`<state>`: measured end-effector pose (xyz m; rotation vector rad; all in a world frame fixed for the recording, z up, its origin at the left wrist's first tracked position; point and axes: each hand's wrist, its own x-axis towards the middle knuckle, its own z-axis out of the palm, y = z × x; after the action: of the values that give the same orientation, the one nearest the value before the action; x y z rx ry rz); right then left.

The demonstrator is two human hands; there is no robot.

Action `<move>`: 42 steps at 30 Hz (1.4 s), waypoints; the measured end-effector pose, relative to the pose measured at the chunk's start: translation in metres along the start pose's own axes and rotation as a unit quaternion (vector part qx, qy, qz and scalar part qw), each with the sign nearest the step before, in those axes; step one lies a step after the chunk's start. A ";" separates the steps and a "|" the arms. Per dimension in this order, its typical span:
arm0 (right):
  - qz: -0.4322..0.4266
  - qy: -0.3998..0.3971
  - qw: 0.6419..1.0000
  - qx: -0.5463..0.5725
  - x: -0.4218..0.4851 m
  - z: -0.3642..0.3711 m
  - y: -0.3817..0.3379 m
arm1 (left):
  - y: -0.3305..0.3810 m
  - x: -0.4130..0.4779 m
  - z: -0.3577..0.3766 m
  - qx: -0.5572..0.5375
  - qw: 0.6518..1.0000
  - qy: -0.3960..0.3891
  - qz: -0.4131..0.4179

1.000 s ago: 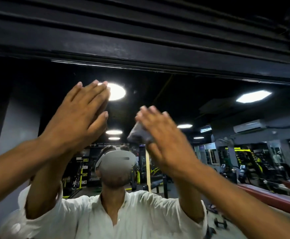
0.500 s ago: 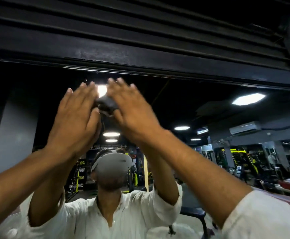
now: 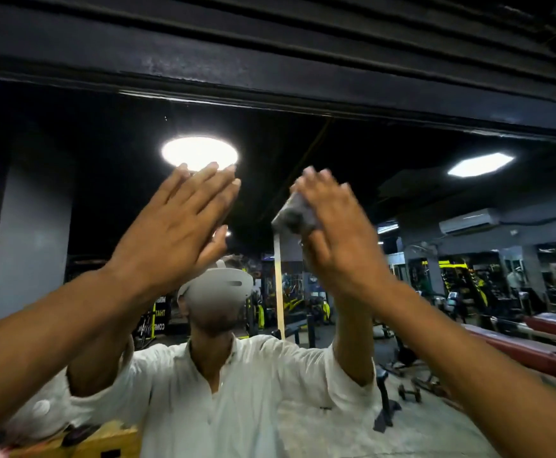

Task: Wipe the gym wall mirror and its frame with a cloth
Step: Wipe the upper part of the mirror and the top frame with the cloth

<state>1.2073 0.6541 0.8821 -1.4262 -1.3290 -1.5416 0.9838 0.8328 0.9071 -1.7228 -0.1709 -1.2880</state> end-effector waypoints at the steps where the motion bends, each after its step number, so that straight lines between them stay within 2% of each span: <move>1: 0.080 0.039 0.996 0.016 0.006 -0.005 0.013 | 0.001 -0.001 0.001 -0.004 1.000 -0.003 -0.008; 3: 0.185 0.093 0.977 0.042 0.009 -0.004 0.018 | 0.004 -0.002 0.000 -0.011 1.000 -0.007 -0.022; 4: 0.196 0.091 0.975 0.044 0.003 0.001 0.007 | 0.005 -0.003 0.000 -0.012 1.000 -0.010 -0.026; 6: 0.127 0.046 0.990 0.051 -0.034 0.012 -0.028 | 0.008 -0.004 0.000 -0.014 0.999 -0.014 -0.035; 8: -0.009 -0.020 0.999 0.038 -0.082 0.019 -0.052 | 0.012 -0.006 0.000 -0.014 0.999 -0.017 -0.039; 10: -0.093 -0.057 0.994 0.000 -0.099 0.014 -0.039 | 0.014 -0.008 0.001 -0.015 0.999 -0.022 -0.043; 11: -0.085 -0.054 0.995 -0.010 -0.091 0.011 -0.024 | 0.014 -0.009 0.001 -0.016 0.999 -0.025 -0.045; 12: -0.038 -0.036 0.999 0.001 -0.076 0.008 -0.010 | 0.014 -0.009 0.001 -0.016 0.998 -0.028 -0.046; 15: 0.164 0.054 0.984 0.052 -0.012 -0.006 0.009 | 0.015 -0.009 0.001 -0.020 0.998 -0.033 -0.051; 17: 0.179 0.051 0.981 0.062 0.003 0.001 -0.011 | 0.018 -0.010 0.000 -0.025 0.998 -0.029 -0.057; 19: 0.087 -0.002 0.995 0.051 -0.013 0.013 -0.051 | 0.019 -0.010 -0.002 -0.046 0.996 -0.022 -0.070; 21: -0.059 -0.051 0.997 0.021 -0.046 0.021 -0.076 | 0.016 -0.012 -0.006 -0.072 0.993 -0.018 -0.095; 23: -0.125 -0.068 0.990 -0.010 -0.055 0.022 -0.062 | 0.005 -0.017 -0.012 -0.077 0.990 -0.021 -0.117; 25: -0.074 -0.044 0.996 -0.019 -0.038 0.017 -0.036 | -0.019 -0.025 -0.018 -0.062 0.990 -0.025 -0.121; 27: 0.052 -0.006 0.999 0.014 -0.005 0.007 -0.019 | -0.046 -0.037 -0.023 -0.041 0.991 -0.031 -0.124; 29: 0.153 0.036 0.987 0.038 0.036 0.001 -0.022 | -0.067 -0.047 -0.025 -0.027 0.992 -0.038 -0.119; 31: 0.196 0.050 0.979 0.026 0.071 0.008 -0.045 | -0.076 -0.052 -0.023 -0.025 0.993 -0.041 -0.111; 33: 0.177 0.047 0.983 0.012 0.089 0.022 -0.084 | -0.078 -0.053 -0.021 -0.032 0.993 -0.037 -0.105; 36: 0.071 0.015 0.997 -0.001 0.087 0.041 -0.140 | -0.082 -0.053 -0.020 -0.047 0.994 -0.031 -0.095; 39: -0.009 -0.003 0.999 -0.039 0.085 0.045 -0.140 | -0.100 -0.056 -0.023 -0.047 0.997 -0.027 -0.064; 40: -0.005 0.006 0.999 -0.052 0.091 0.044 -0.132 | -0.107 -0.058 -0.022 -0.035 0.997 -0.026 -0.059; 42: 0.064 0.052 0.995 -0.055 0.107 0.039 -0.114 | -0.119 -0.059 -0.018 -0.022 0.996 -0.018 -0.089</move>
<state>1.0923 0.7416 0.9537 -1.4475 -1.0838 -1.6026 0.8747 0.9078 0.9300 -1.8018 -0.3237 -1.3992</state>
